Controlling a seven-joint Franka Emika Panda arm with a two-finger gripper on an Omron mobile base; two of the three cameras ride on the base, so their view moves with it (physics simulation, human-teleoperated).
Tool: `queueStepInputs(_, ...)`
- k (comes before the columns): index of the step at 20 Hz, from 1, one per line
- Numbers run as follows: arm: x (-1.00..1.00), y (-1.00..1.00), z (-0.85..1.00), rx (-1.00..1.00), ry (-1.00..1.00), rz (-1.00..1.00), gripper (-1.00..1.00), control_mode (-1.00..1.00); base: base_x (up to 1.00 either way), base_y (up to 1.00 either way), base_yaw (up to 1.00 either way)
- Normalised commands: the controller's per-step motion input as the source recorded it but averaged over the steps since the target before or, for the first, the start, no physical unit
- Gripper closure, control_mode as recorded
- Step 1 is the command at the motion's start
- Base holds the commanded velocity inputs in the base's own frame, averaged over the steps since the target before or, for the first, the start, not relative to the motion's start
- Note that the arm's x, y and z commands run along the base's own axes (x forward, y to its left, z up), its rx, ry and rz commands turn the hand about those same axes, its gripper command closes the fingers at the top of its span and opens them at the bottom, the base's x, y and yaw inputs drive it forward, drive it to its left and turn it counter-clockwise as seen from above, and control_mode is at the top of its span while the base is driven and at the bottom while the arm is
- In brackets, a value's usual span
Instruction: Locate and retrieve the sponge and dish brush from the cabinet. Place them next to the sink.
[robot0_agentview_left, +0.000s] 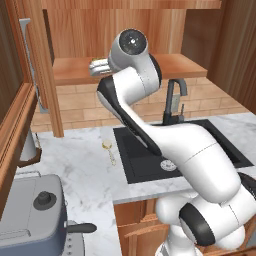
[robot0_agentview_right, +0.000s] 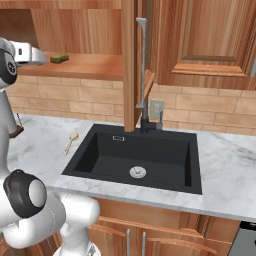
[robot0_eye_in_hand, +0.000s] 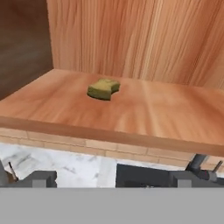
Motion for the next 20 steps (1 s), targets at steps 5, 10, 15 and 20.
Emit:
queueStepInputs(5,0.49,-0.08,-0.07,0.09,-0.06,-0.03,-1.0,-1.0,0.0,0.0,0.0)
queueStepInputs(10,0.46,-0.05,-0.04,0.01,0.04,-0.01,-1.0,-1.0,0.0,0.0,0.0)
queueStepInputs(15,0.39,0.0,0.2,-0.04,0.17,0.0,-1.0,-1.0,0.0,0.0,0.0)
queueStepInputs(20,0.34,0.0,0.1,-0.02,0.08,0.04,-1.0,-1.0,0.0,0.0,0.0)
